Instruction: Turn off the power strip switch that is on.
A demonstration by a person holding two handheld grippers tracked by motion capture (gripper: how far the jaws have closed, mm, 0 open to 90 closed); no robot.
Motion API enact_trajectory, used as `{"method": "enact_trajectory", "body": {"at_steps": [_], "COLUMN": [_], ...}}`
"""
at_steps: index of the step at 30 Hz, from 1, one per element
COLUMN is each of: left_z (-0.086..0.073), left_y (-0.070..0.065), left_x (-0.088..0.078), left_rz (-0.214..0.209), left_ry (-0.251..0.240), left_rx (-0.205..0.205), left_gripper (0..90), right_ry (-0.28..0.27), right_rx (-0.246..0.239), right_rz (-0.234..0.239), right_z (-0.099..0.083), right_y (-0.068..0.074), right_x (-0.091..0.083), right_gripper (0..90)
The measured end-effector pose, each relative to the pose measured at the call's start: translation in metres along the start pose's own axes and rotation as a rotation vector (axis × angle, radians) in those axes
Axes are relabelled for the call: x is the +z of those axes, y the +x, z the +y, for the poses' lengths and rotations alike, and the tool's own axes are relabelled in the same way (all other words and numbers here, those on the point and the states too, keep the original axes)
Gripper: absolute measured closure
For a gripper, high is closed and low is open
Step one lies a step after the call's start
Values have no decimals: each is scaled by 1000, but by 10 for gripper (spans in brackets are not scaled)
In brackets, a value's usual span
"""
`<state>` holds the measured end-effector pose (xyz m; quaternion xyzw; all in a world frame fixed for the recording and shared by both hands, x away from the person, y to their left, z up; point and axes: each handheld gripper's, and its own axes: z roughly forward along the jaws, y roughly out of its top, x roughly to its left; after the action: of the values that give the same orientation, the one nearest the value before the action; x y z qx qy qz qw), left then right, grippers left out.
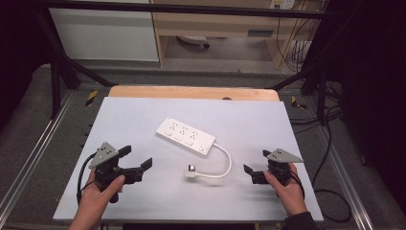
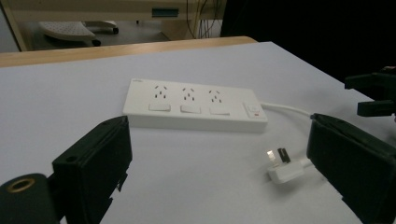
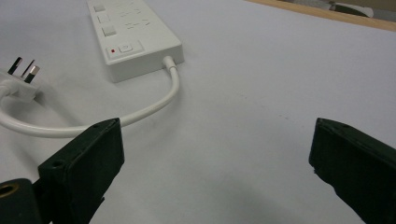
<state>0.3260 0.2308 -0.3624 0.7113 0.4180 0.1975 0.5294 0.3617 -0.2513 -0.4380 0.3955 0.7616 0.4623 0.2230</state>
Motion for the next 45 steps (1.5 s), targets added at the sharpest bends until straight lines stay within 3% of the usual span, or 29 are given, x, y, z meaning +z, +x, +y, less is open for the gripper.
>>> {"method": "enact_trajectory", "body": {"at_steps": [16,30,34,45], "left_z": [26,40,45,61], "left_y": [-19,-21,-21,-24], "left_x": [19,33,38,49], "left_rz": [-35,-33,-53,-51], "left_ry": [20,38,46,58], "left_rx": [37,65,35,69], "left_gripper": [70,79,84,88], "right_ry": [2,1,0,0], "right_rx": [8,6,5,3], "right_rz": [4,3,1,5], "right_z": [0,0,1,1], "right_y": [0,0,0,1], "right_x": [0,0,0,-1], "right_gripper": [37,35,34,33]}}
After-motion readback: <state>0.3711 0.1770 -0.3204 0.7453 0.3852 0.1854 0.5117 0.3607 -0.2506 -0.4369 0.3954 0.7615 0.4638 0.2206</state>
